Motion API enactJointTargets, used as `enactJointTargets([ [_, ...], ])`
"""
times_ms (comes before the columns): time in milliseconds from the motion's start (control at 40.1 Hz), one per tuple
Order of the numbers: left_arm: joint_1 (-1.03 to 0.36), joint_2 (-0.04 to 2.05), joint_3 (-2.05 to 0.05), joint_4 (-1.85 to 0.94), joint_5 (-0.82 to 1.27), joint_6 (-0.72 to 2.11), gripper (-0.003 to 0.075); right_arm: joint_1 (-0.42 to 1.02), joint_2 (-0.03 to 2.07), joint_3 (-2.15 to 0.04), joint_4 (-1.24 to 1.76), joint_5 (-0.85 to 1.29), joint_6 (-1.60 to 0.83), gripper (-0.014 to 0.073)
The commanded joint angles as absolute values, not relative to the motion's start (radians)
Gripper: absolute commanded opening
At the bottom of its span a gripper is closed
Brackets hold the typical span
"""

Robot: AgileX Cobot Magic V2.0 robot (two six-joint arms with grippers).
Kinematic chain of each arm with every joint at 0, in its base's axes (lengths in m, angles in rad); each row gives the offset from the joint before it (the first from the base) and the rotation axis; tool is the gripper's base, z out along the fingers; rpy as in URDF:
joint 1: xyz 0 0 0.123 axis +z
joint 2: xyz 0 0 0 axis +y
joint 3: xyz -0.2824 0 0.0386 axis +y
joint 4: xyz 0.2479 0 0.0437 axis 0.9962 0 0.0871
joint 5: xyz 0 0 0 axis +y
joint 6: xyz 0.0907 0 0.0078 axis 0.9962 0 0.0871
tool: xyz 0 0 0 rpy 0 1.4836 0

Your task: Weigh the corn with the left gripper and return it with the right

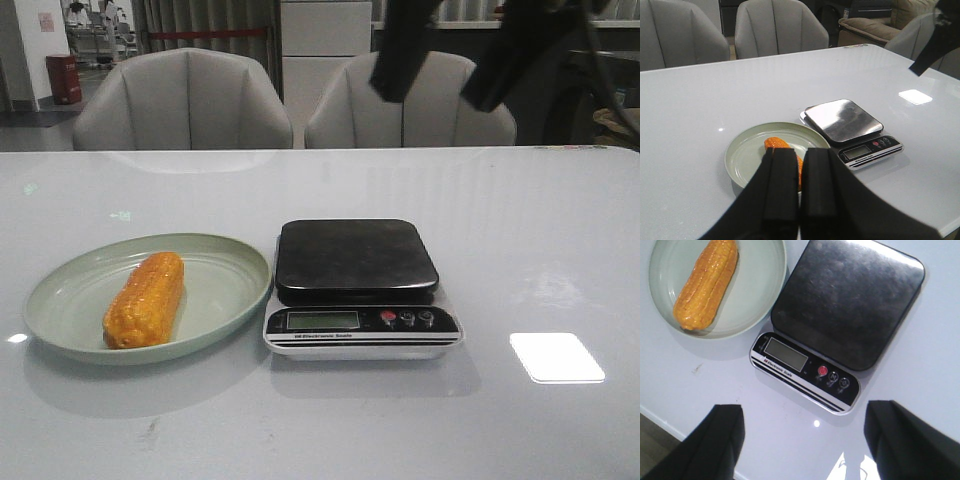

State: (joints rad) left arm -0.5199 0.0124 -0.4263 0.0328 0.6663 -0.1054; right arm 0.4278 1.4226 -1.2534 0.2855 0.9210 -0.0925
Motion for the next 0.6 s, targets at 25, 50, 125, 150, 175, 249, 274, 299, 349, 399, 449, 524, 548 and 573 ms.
enactJointTargets([
  [25, -0.52, 0.026, -0.449, 0.025, 0.583, -0.108, 0.0113, 0.36, 1.24, -1.165, 0.372, 0.846, -0.208, 0.0597],
  [50, -0.52, 0.026, -0.449, 0.025, 0.583, -0.108, 0.0113, 0.353, 1.215, -1.146, 0.372, 0.84, -0.22, 0.0597],
  [125, -0.52, 0.026, -0.449, 0.025, 0.583, -0.108, 0.0113, 0.343, 1.116, -1.076, 0.373, 0.803, -0.255, 0.0597],
  [150, -0.52, 0.026, -0.449, 0.025, 0.583, -0.108, 0.0113, 0.343, 1.091, -1.051, 0.373, 0.792, -0.266, 0.0597],
  [175, -0.52, 0.026, -0.449, 0.025, 0.583, -0.108, 0.0113, 0.343, 1.058, -1.031, 0.373, 0.777, -0.274, 0.0597],
  [249, -0.52, 0.026, -0.449, 0.025, 0.583, -0.108, 0.0113, 0.343, 0.967, -0.955, 0.373, 0.734, -0.283, 0.0597],
  [274, -0.52, 0.026, -0.449, 0.025, 0.583, -0.108, 0.0113, 0.343, 0.934, -0.935, 0.373, 0.717, -0.283, 0.0597],
  [299, -0.52, 0.026, -0.449, 0.025, 0.583, -0.108, 0.0113, 0.343, 0.91, -0.909, 0.372, 0.704, -0.283, 0.0597],
  [349, -0.52, 0.026, -0.449, 0.025, 0.583, -0.108, 0.0113, 0.343, 0.853, -0.865, 0.372, 0.675, -0.287, 0.0597],
  [399, -0.52, 0.026, -0.449, 0.025, 0.583, -0.108, 0.0113, 0.343, 0.798, -0.82, 0.372, 0.646, -0.298, 0.0597],
  [449, -0.52, 0.026, -0.449, 0.025, 0.583, -0.108, 0.0113, 0.343, 0.728, -0.776, 0.372, 0.625, -0.311, 0.0597],
  [524, -0.52, 0.026, -0.449, 0.025, 0.583, -0.108, 0.0113, 0.343, 0.638, -0.707, 0.372, 0.597, -0.317, 0.0597],
  [548, -0.52, 0.026, -0.449, 0.025, 0.583, -0.108, 0.0113, 0.343, 0.602, -0.688, 0.372, 0.584, -0.317, 0.0597],
  [573, -0.52, 0.026, -0.449, 0.025, 0.583, -0.108, 0.0113, 0.343, 0.574, -0.662, 0.372, 0.57, -0.317, 0.0597],
])
